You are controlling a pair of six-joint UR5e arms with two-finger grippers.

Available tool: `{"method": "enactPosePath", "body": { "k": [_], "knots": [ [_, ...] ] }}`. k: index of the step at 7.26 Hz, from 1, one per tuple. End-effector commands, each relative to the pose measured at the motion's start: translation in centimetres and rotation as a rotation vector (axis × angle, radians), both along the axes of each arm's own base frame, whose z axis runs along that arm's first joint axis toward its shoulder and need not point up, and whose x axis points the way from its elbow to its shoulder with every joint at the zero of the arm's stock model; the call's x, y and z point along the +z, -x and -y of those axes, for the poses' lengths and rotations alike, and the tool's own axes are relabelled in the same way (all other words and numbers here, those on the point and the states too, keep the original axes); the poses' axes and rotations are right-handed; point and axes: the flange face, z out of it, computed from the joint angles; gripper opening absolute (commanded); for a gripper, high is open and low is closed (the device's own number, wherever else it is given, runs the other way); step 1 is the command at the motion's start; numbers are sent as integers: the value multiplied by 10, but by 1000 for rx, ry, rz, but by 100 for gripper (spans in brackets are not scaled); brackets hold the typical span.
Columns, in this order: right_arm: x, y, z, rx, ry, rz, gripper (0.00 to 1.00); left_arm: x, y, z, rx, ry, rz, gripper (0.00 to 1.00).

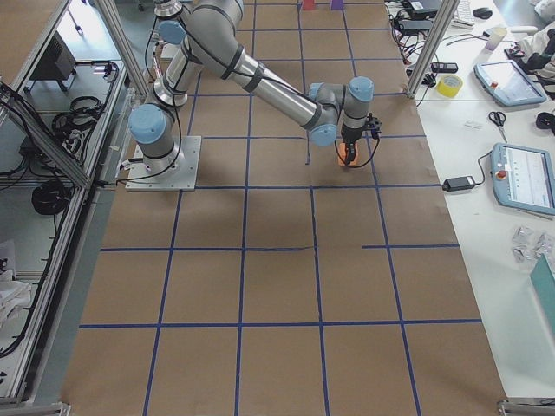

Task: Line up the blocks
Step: 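Carry the orange cube toward the table centre with the right gripper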

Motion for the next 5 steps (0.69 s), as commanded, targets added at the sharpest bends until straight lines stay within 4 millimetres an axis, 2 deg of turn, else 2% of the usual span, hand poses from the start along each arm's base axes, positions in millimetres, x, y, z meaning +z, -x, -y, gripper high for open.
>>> {"method": "enactPosePath", "body": {
  "k": [1,2,3,5],
  "knots": [
    [8,-3,1,-8,14,19,0,0,0,0,0,1,1,100],
    [22,-8,5,-5,29,17,0,0,0,0,0,1,1,100],
    [35,-33,10,-62,23,25,0,1,-1,0,2,2,1,100],
    [45,-112,5,-141,9,32,0,1,-1,0,2,2,1,100]
  ]
}}
